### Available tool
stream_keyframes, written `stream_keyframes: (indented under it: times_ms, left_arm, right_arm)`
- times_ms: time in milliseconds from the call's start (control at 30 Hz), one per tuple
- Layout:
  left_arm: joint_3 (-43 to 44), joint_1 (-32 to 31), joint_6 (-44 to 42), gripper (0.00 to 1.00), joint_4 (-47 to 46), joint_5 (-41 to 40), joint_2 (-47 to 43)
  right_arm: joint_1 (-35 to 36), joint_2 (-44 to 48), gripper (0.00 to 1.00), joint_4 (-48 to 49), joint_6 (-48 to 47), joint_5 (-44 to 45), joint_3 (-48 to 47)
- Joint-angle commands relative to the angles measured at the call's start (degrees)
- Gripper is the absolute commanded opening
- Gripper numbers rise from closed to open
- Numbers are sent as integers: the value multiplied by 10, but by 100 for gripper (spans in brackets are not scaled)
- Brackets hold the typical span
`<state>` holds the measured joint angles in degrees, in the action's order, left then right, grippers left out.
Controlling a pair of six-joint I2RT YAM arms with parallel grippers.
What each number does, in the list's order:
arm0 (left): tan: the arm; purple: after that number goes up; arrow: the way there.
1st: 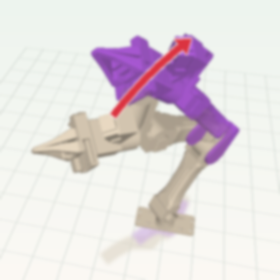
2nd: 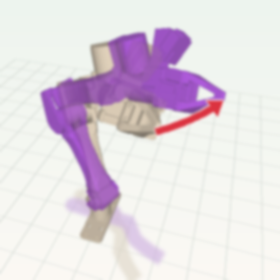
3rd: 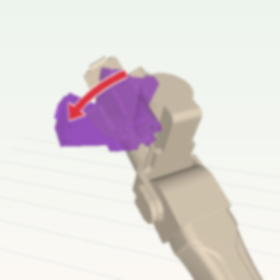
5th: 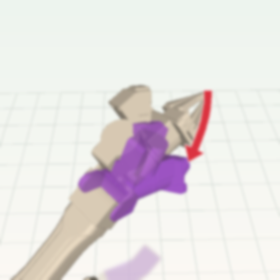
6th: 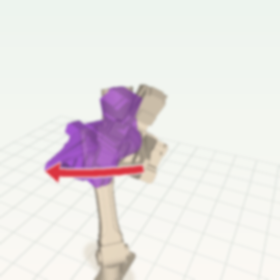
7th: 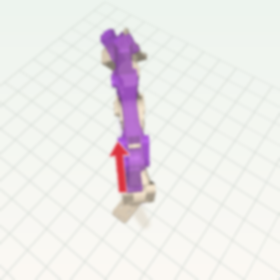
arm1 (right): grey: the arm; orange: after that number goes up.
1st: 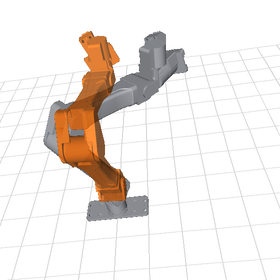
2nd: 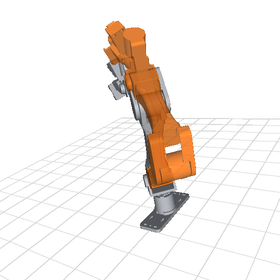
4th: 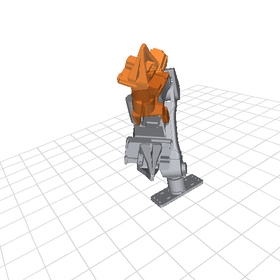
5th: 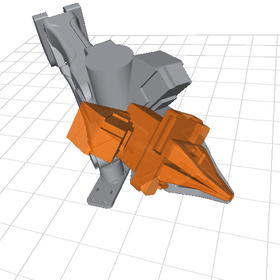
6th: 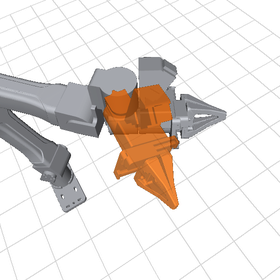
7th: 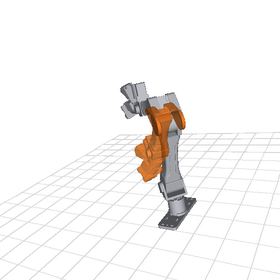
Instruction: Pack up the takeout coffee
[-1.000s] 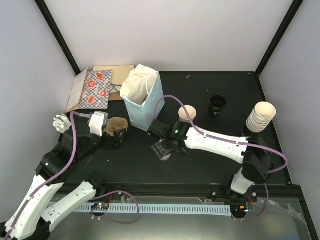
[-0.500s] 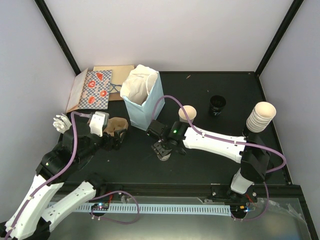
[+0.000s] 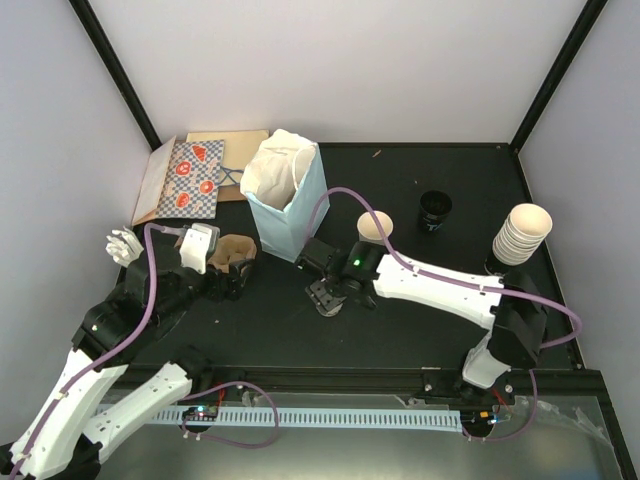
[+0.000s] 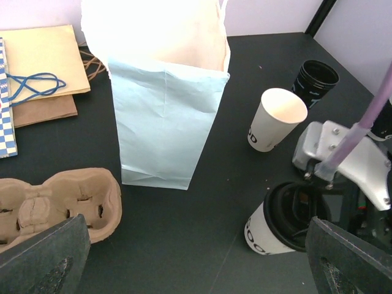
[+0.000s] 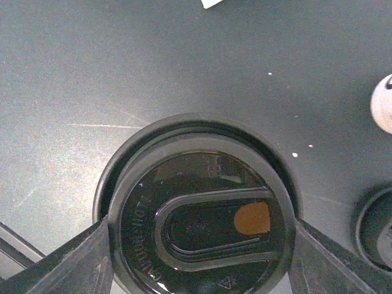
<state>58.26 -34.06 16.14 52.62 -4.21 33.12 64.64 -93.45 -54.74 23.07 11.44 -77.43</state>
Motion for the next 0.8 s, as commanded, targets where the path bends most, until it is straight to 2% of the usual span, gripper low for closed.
stream_keyframes:
  times_ms: [0,200,533,667,767]
  left_arm:
    - [21,3,-13,99,-2,10,9]
    - [59,3,10,99,23,-18,48]
    - [221,12,-25,99,81,-74,205]
    - [276,48,-62,99,79,-82,280]
    - [302,92,-101,93,55,-58,344]
  right_arm:
    - [3,44,67,-9,10,38,-9]
    - [3,78,67,-20,13,64,-4]
    - [-2,147,67,-44,23,109,33]
    - [-6,184,67,-52,25,113,49]
    - [-7,205,66,-60,28,113,54]
